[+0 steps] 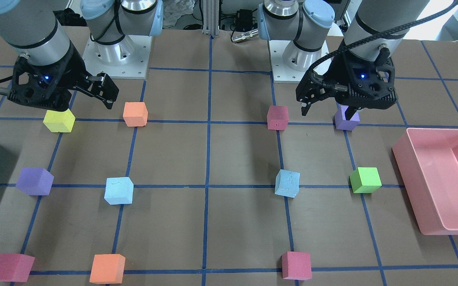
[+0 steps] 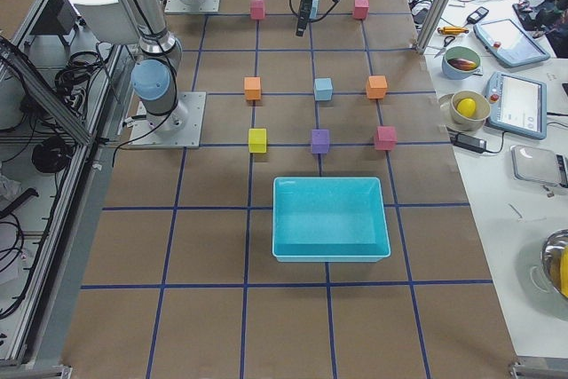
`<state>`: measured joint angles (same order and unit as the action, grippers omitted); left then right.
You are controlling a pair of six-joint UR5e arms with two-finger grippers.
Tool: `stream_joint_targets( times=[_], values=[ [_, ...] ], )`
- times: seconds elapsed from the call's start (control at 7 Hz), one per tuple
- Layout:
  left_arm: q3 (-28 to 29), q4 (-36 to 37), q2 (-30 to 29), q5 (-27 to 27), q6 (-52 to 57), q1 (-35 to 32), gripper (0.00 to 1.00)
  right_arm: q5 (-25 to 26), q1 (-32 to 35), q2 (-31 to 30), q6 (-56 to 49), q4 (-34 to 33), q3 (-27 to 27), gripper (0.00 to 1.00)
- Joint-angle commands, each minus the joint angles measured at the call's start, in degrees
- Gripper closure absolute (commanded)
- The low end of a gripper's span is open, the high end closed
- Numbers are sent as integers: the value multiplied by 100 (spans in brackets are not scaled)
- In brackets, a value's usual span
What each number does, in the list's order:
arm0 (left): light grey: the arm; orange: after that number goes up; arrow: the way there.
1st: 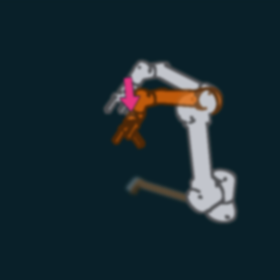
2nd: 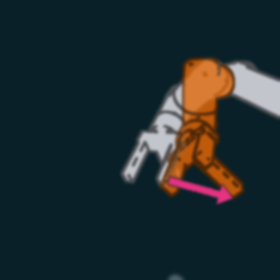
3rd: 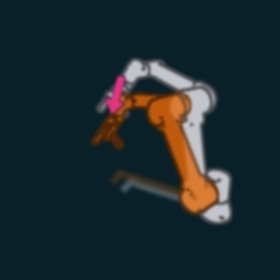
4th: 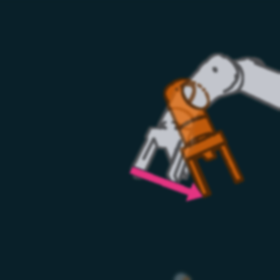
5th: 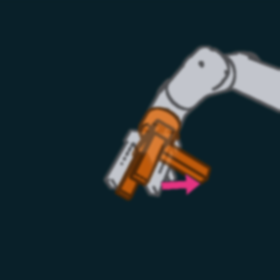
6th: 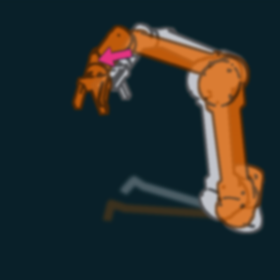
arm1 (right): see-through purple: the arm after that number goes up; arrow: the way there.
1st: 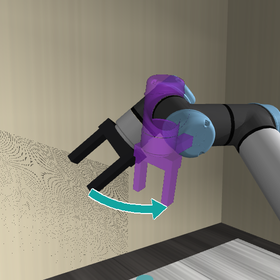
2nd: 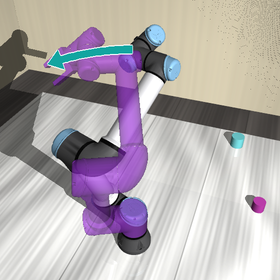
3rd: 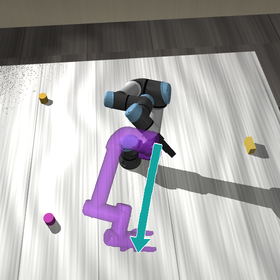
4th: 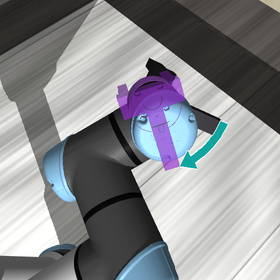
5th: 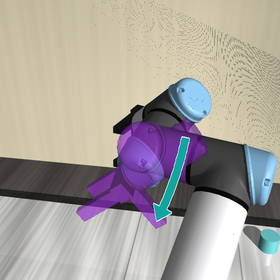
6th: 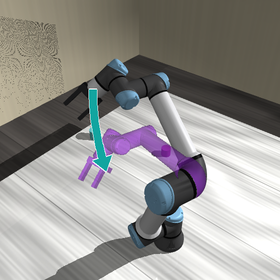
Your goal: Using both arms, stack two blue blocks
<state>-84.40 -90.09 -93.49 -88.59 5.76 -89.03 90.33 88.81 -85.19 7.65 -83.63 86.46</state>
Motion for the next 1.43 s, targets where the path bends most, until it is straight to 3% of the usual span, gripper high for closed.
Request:
stream_joint_targets(
  times=[0.0,0.14,0.43,1.14,1.29],
  values=[
    [3,0,-2,0,4,17,0,10,-4,797,-27,-1140,124,0],
    [3,0,-2,0,4,8,0,19,-4,1141,-166,-1790,212,0],
    [3,0,-2,0,4,17,0,20,-39,1634,-1315,-2355,502,0],
    [-6,0,-2,0,4,8,0,10,-31,2269,-1346,-3016,976,0],
    [-6,0,-2,0,4,8,0,2,-31,2296,-1354,-3271,1143,10]
  ],
)
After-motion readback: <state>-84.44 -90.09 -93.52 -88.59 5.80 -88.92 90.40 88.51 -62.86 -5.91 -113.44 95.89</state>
